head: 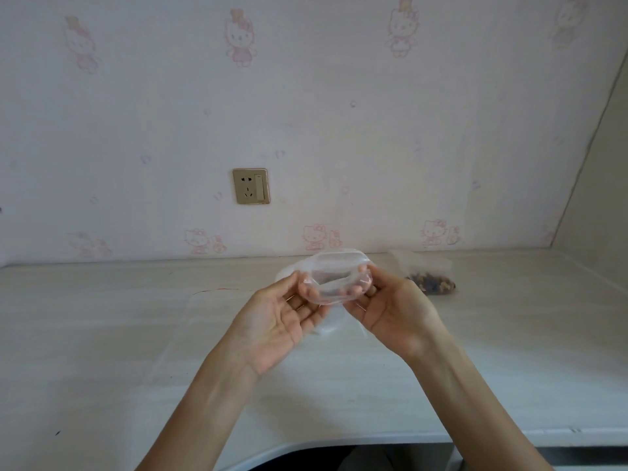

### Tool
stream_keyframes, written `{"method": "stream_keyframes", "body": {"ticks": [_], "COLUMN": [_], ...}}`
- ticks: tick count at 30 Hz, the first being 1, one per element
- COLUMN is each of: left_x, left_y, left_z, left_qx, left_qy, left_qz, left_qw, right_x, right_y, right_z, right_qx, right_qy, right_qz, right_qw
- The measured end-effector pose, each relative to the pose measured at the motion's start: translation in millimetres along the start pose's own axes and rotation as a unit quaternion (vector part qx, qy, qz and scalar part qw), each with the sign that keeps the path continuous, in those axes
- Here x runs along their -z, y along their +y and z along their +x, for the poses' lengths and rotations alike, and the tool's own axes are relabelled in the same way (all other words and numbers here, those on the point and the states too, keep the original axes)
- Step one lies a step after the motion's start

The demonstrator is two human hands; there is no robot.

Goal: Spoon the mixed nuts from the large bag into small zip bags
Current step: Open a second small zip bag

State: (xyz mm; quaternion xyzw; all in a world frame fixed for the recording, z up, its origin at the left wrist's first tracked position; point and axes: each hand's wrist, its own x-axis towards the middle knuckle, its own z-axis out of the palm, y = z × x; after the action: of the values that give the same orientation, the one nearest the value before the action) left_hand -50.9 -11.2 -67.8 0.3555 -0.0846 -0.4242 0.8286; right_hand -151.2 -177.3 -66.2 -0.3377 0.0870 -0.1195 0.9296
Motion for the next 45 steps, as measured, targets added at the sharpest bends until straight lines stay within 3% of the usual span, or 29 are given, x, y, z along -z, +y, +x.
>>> {"method": "stream_keyframes", "body": {"ticks": [4,7,10,13,15,20,25,29,34,36,41,45], "left_x": [-0.4,1.2,1.8,3.1,6.0,12.8,22.5,22.8,25.9,26.3,24.4,17.5], "left_y": [3.6,2.5,-3.5,-7.1,-10.2,-21.4,-14.6,-15.1,-6.0,-0.4,2.4,-3.1], "left_z": [-0.6,-2.4,-1.5,3.1,7.7,16.4,19.3,19.8,13.1,10.7,11.9,12.5], "left_qx": [0.002,0.001,-0.071,-0.174,-0.234,-0.345,-0.388,-0.338,-0.197,-0.123,-0.04,-0.03], "left_qy": [0.022,-0.002,-0.018,0.058,0.13,0.199,0.201,0.185,0.115,0.086,0.033,0.004], "left_qz": [-0.01,-0.047,0.069,0.257,0.319,0.391,0.4,0.374,0.193,0.126,-0.012,-0.011], "left_qw": [1.0,0.999,0.995,0.949,0.909,0.829,0.806,0.843,0.954,0.981,0.999,0.999], "right_x": [-3.3,-3.4,0.3,5.8,6.3,4.9,12.5,18.7,28.3,28.9,28.1,21.9], "right_y": [0.9,3.7,5.4,6.8,10.1,17.2,6.9,5.7,2.2,0.4,1.1,7.3], "right_z": [1.2,0.5,0.9,1.0,1.2,7.4,11.8,11.4,9.3,9.0,7.1,8.4], "right_qx": [-0.003,0.022,0.071,0.115,0.138,0.165,0.185,0.154,0.074,0.039,0.008,0.013], "right_qy": [0.004,-0.015,-0.043,-0.022,0.019,0.15,0.215,0.197,0.118,0.087,0.024,0.002], "right_qz": [0.028,-0.004,-0.084,-0.221,-0.28,-0.291,-0.289,-0.236,-0.134,-0.099,-0.009,-0.026], "right_qw": [1.0,1.0,0.993,0.968,0.95,0.93,0.915,0.939,0.981,0.991,1.0,1.0]}}
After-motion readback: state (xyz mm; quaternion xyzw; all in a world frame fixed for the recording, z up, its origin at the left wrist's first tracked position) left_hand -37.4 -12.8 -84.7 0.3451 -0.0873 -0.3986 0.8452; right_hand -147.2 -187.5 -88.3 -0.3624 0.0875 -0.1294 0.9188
